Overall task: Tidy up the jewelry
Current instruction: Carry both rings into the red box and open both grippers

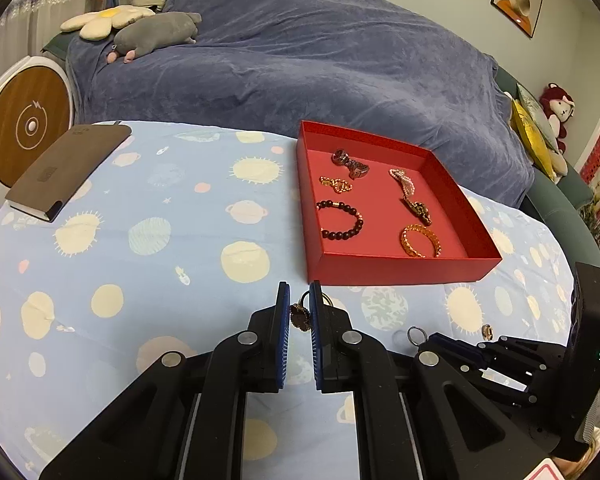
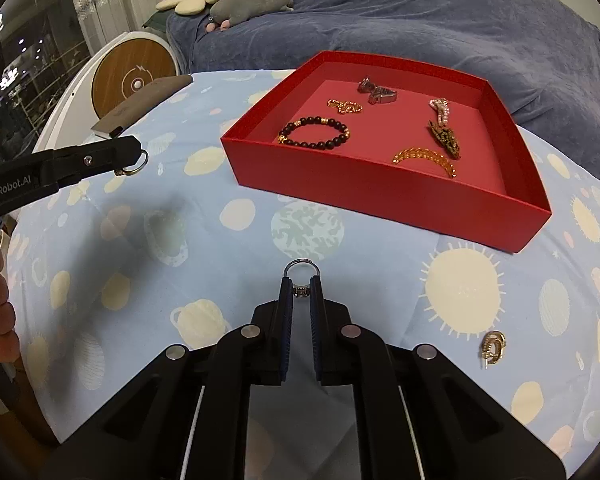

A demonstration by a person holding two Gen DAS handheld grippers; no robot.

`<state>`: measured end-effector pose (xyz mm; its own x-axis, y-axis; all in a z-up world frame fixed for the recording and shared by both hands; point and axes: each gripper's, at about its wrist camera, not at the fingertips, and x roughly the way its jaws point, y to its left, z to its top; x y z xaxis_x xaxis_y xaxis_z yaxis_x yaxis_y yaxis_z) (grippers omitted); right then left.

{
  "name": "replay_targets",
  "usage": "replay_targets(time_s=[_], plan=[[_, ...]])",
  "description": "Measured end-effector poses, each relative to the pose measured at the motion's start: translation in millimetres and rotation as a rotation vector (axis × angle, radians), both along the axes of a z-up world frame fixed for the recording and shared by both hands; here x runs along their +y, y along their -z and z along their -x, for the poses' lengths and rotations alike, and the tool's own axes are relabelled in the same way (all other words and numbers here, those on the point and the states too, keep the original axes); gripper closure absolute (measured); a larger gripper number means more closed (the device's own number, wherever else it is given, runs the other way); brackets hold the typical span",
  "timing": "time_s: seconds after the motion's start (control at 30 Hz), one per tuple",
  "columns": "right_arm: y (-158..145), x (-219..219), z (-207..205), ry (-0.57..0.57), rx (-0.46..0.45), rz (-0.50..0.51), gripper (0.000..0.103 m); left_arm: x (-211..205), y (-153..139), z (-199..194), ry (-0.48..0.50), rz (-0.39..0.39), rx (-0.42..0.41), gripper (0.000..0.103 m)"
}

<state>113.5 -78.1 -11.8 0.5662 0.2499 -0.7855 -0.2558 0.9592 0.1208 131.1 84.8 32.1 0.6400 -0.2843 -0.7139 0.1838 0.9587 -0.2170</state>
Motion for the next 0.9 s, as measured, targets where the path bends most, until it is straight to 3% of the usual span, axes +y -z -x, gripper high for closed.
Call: replay_targets(time_s=[0.27, 0.47, 0.67, 0.9], plan=[[-55.2, -40.8, -0.2, 0.081, -0.093, -0.066, 0.095, -28.7, -24.4, -16.2, 0.024, 0.039, -0.036, 0.095], [-91.4, -82.0, -32.5, 0.139, -0.144, -0.079, 0.095, -67.4, -39.0, -57.2, 0.062, 0.049, -0.058, 0.095], [-79.7, -98.7, -90.2, 0.167, -0.116, -0.060, 0.095, -105.6, -30.9, -112.1, 0.086, 0.004, -0.062, 0.095], [-40.5, -108.8, -145.4, 0.218, -0.051, -0.087, 0.095, -129.3, 4.8, -166.4, 0.085, 0.003, 0.016, 0.095]])
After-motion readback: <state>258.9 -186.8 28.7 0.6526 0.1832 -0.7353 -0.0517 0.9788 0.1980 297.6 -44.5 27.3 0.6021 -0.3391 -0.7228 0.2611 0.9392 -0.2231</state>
